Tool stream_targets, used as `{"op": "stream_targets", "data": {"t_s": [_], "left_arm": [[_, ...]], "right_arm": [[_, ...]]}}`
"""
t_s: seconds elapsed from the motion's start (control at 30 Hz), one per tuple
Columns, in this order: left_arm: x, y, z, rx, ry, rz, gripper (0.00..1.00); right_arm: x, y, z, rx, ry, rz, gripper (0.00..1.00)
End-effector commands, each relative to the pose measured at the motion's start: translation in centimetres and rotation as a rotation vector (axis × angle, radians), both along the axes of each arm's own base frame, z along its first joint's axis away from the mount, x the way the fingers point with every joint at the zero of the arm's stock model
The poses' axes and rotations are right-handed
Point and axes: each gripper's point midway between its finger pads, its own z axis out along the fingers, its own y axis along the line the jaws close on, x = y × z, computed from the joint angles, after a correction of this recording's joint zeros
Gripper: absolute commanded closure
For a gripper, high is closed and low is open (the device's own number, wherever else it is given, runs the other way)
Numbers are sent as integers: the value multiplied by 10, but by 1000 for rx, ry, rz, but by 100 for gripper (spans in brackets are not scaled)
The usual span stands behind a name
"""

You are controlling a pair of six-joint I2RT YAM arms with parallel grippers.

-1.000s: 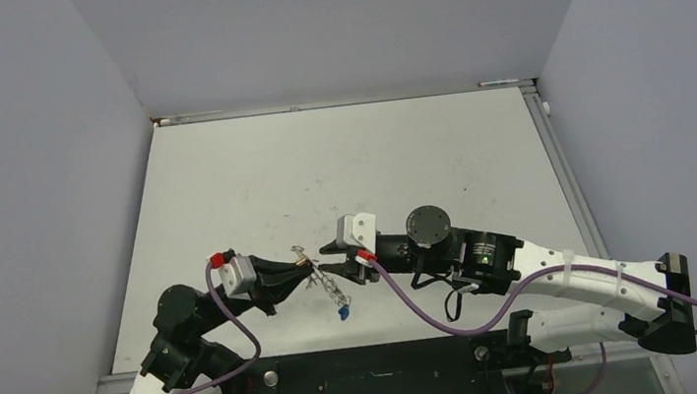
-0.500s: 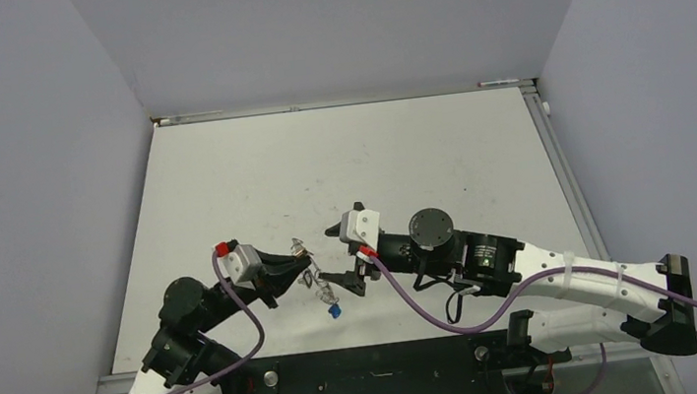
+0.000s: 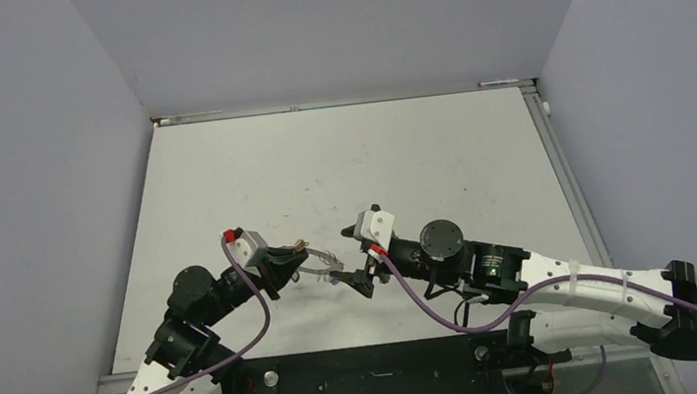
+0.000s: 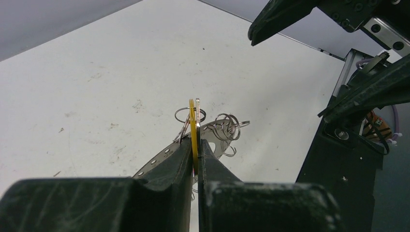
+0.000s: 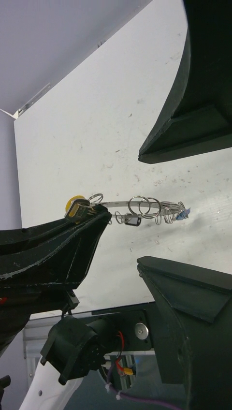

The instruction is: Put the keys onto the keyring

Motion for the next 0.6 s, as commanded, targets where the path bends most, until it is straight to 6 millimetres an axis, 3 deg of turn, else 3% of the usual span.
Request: {"op": "stream_targets", "data": {"t_s": [0.0,0.33,0.57], "left_arm": [[6,4,36,-47,-56,41,100],[6,13,20,-1,139,113,100],[-20,16,24,17,238,54,100]], "right_arm": [[10,-15,31,133,-13,-93,28],[16,-34,31,143,-4,-163,28],[21,-35,32,148,-13,-186,28]]}}
